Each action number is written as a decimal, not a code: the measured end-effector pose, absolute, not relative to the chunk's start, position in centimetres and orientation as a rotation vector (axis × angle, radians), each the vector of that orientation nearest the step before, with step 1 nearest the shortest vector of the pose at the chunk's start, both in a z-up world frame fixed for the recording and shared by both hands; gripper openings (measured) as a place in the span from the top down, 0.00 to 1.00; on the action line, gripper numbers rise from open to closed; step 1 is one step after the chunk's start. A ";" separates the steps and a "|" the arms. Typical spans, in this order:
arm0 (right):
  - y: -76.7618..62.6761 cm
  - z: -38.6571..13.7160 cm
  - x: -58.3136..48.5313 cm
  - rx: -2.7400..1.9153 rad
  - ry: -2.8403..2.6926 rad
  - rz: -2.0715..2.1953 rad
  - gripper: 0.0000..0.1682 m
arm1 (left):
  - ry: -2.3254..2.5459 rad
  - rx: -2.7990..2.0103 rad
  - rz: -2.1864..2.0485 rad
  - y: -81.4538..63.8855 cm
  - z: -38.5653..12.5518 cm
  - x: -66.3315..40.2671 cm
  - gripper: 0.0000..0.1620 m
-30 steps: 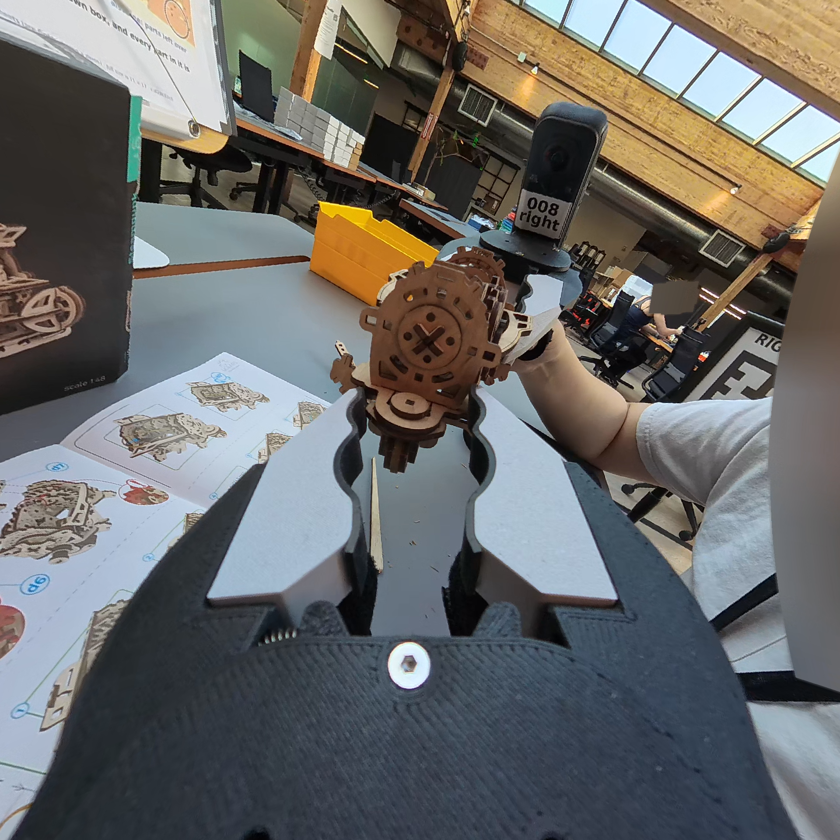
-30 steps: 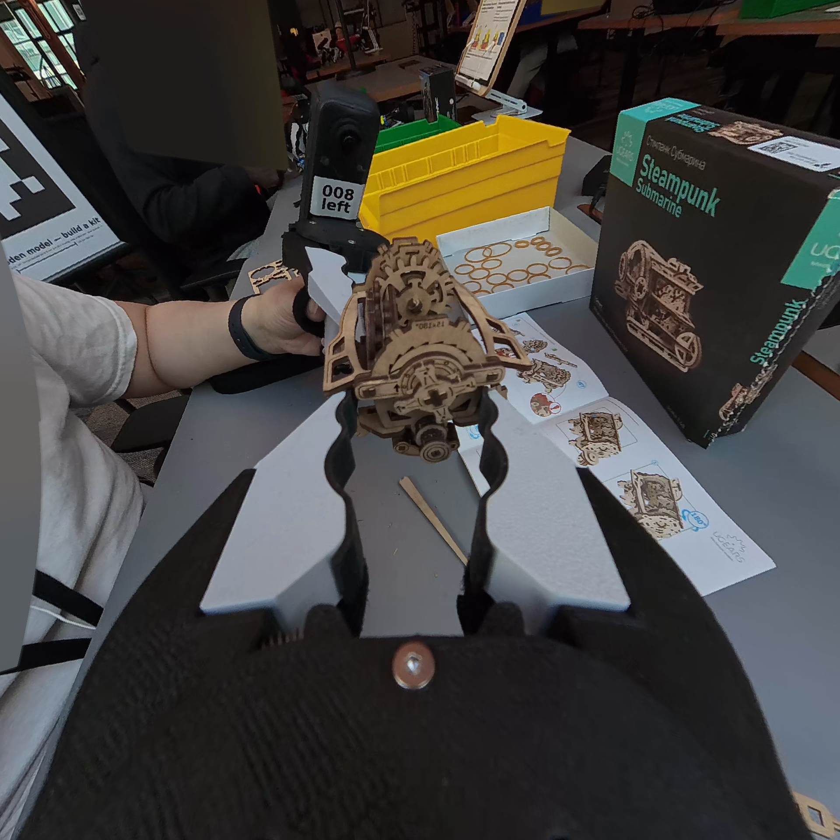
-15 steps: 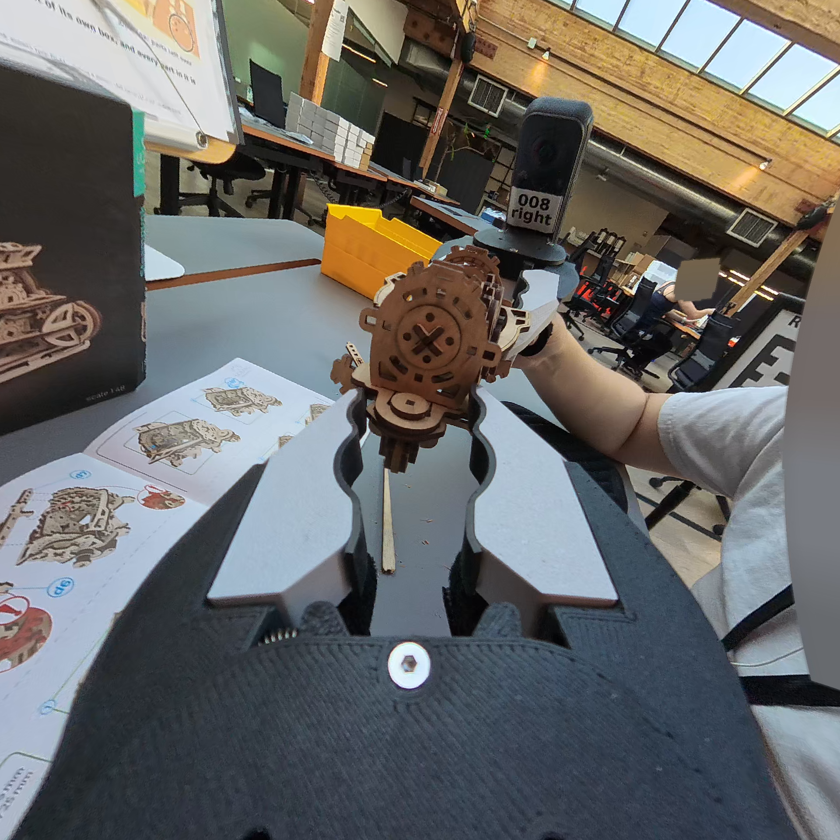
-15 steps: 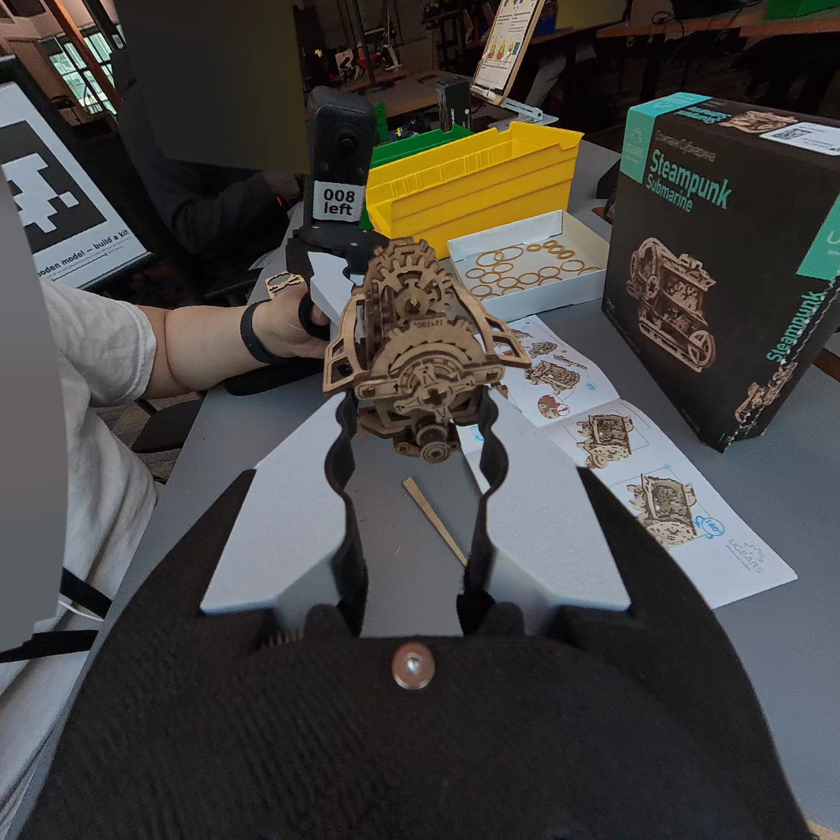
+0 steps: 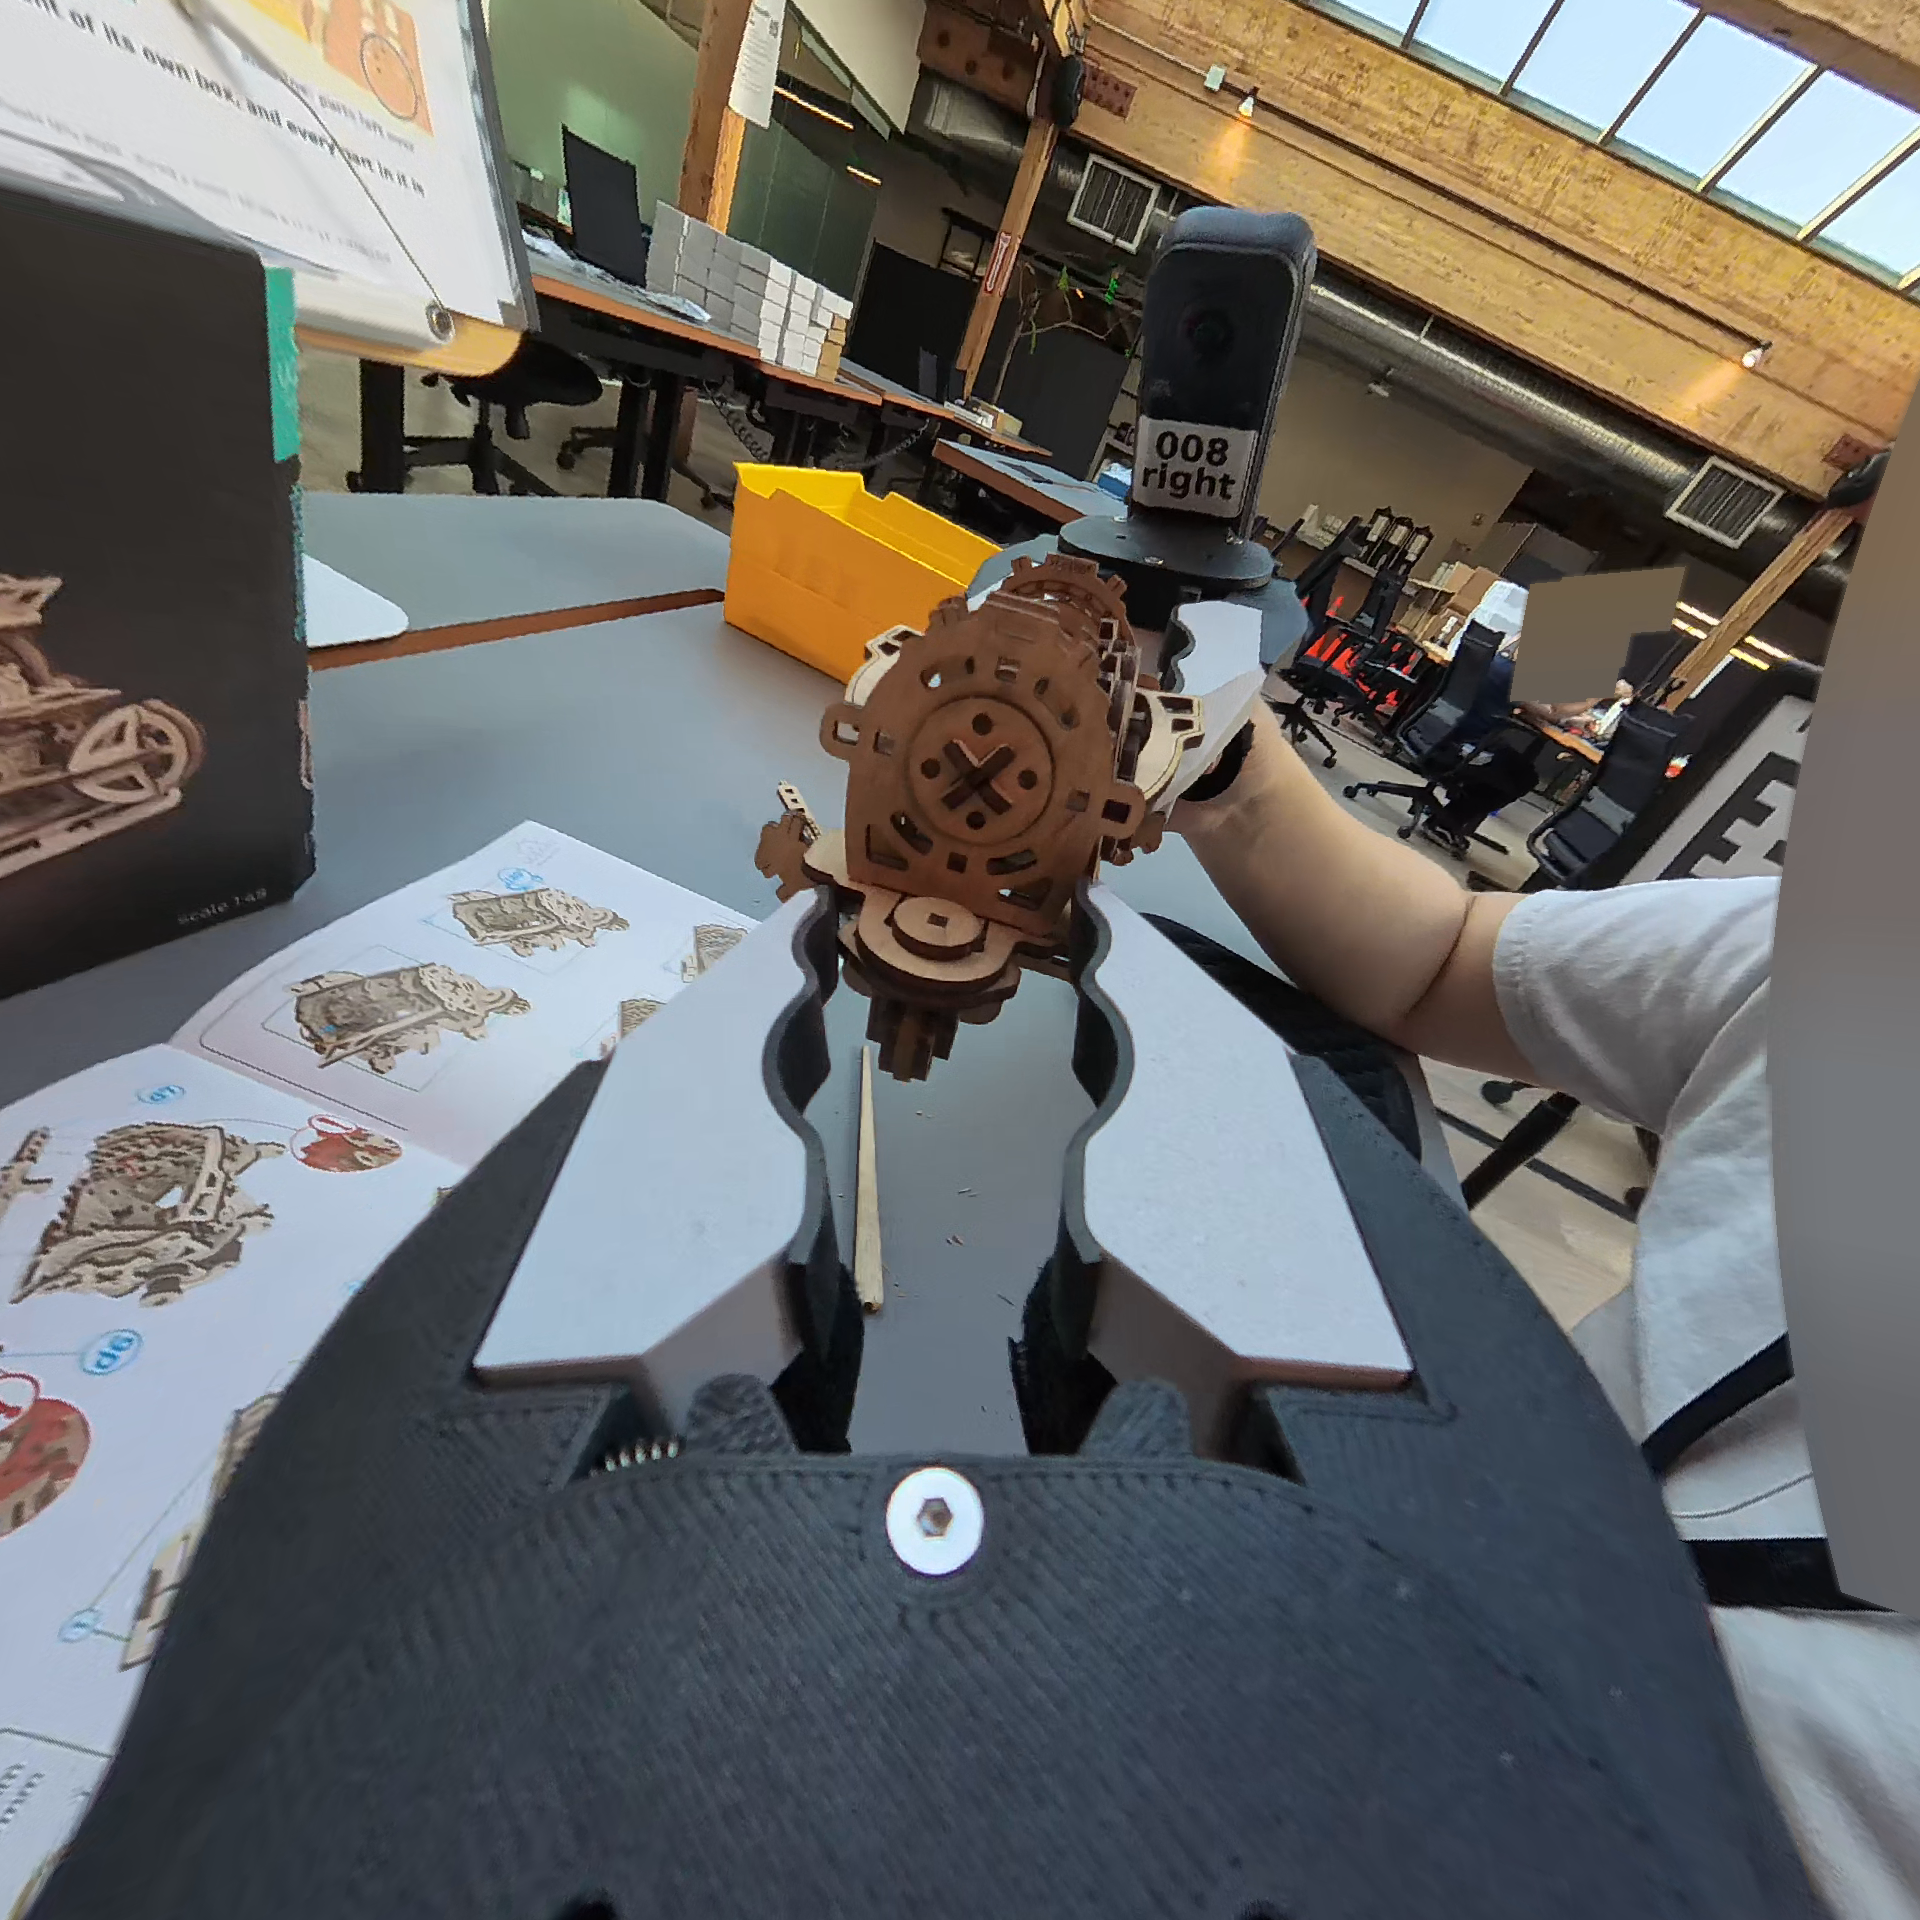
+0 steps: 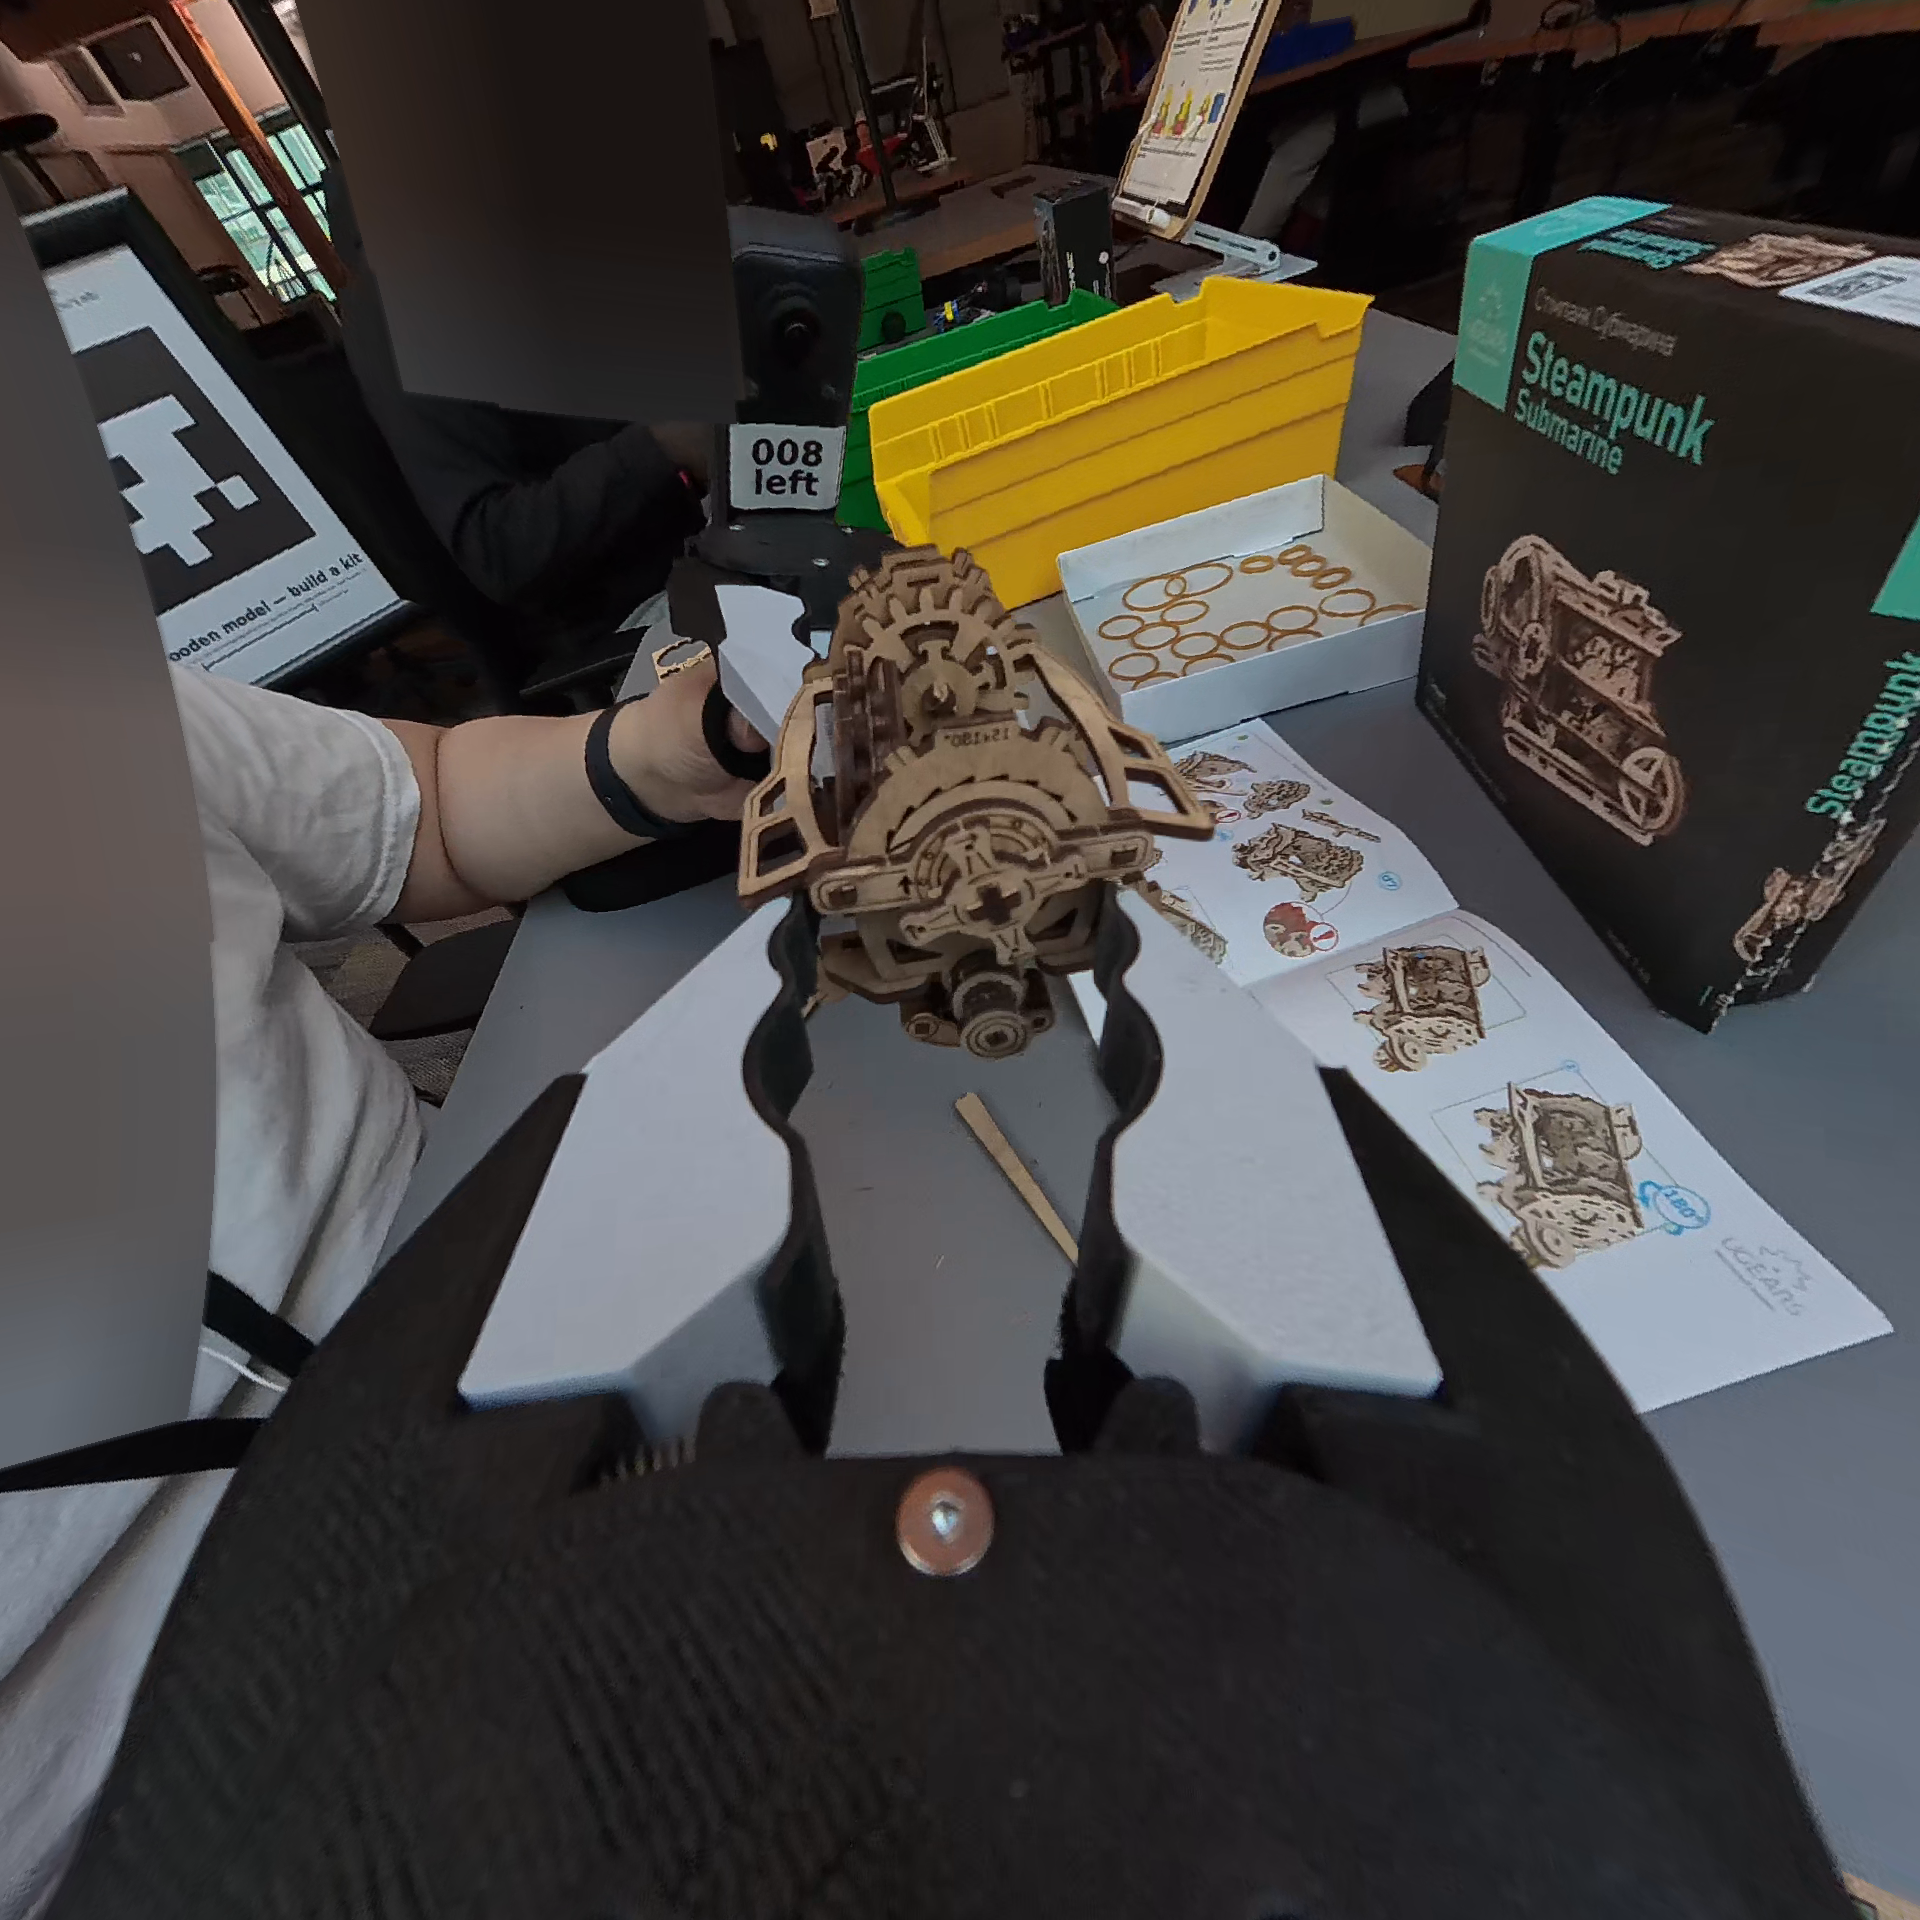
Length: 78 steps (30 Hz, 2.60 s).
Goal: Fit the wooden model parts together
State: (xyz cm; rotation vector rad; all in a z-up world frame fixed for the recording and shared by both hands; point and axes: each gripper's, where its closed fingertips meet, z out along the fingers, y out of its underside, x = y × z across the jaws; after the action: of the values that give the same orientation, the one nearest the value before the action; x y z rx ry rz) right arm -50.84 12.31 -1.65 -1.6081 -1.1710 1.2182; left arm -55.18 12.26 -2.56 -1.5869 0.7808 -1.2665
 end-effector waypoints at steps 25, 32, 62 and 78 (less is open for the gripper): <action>10.9 0.5 -50.5 -1.352 -1.302 1.080 0.68 | 0.868 -1.384 -1.081 10.8 -0.3 -54.8 0.74; 8.8 2.6 -50.6 -1.212 -1.406 0.855 0.68 | 0.963 -1.189 -0.949 8.9 1.7 -54.9 0.74; 4.6 4.8 -50.8 -0.791 -1.508 0.518 0.68 | 1.161 -0.854 -0.612 4.9 3.6 -54.9 0.74; 4.8 4.9 -50.9 -0.807 -1.492 0.540 0.68 | 1.170 -0.894 -0.623 5.2 3.3 -54.8 0.74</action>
State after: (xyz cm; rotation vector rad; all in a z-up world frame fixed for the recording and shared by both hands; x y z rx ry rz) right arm -50.87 4.75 4.85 -0.8068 -1.4922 0.5399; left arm -54.82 5.18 3.30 -0.8937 1.1695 -0.6226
